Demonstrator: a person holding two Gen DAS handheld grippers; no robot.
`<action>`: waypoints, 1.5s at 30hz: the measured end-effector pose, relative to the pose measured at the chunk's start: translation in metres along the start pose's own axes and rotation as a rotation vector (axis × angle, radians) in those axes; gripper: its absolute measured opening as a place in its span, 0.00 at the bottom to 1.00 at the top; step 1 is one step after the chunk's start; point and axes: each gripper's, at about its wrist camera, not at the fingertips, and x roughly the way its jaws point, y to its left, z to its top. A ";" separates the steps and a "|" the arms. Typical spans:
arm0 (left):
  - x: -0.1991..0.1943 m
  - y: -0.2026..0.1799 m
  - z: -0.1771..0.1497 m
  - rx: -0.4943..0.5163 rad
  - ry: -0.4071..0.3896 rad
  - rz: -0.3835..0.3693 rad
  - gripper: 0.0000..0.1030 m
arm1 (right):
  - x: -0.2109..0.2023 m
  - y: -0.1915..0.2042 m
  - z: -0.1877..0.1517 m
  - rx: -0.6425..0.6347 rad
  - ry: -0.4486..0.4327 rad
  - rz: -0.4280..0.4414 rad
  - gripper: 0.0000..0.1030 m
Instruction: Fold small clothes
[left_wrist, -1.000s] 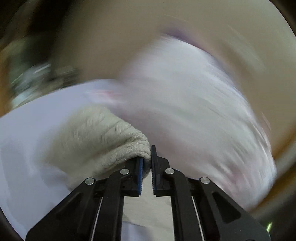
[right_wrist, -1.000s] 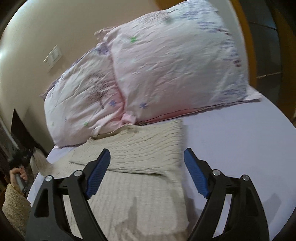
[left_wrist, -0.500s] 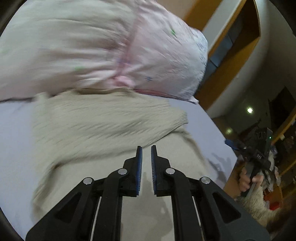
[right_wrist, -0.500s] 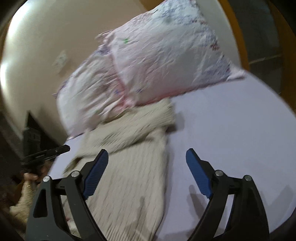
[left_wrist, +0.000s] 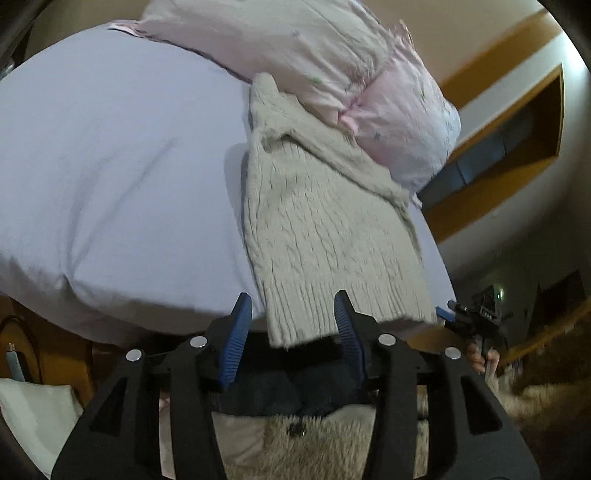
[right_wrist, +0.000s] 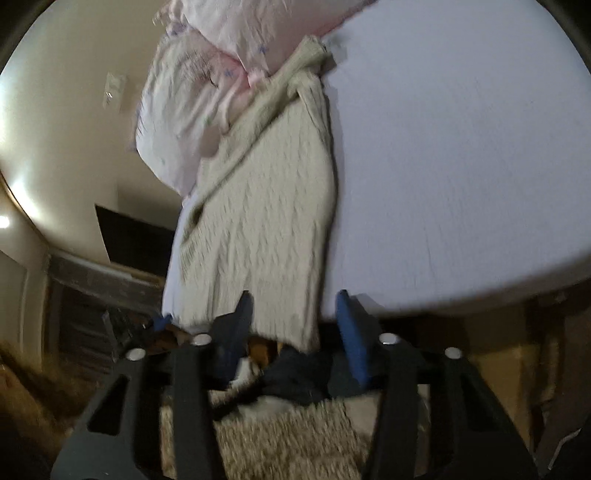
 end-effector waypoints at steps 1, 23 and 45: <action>0.002 -0.005 0.003 0.013 -0.019 -0.008 0.45 | 0.002 0.003 0.002 -0.012 -0.016 -0.006 0.44; 0.055 -0.024 0.027 -0.050 0.117 -0.088 0.10 | 0.012 0.063 0.033 -0.207 -0.102 0.165 0.06; 0.137 0.015 0.257 -0.124 -0.211 0.139 0.75 | 0.093 0.067 0.256 -0.146 -0.494 -0.406 0.87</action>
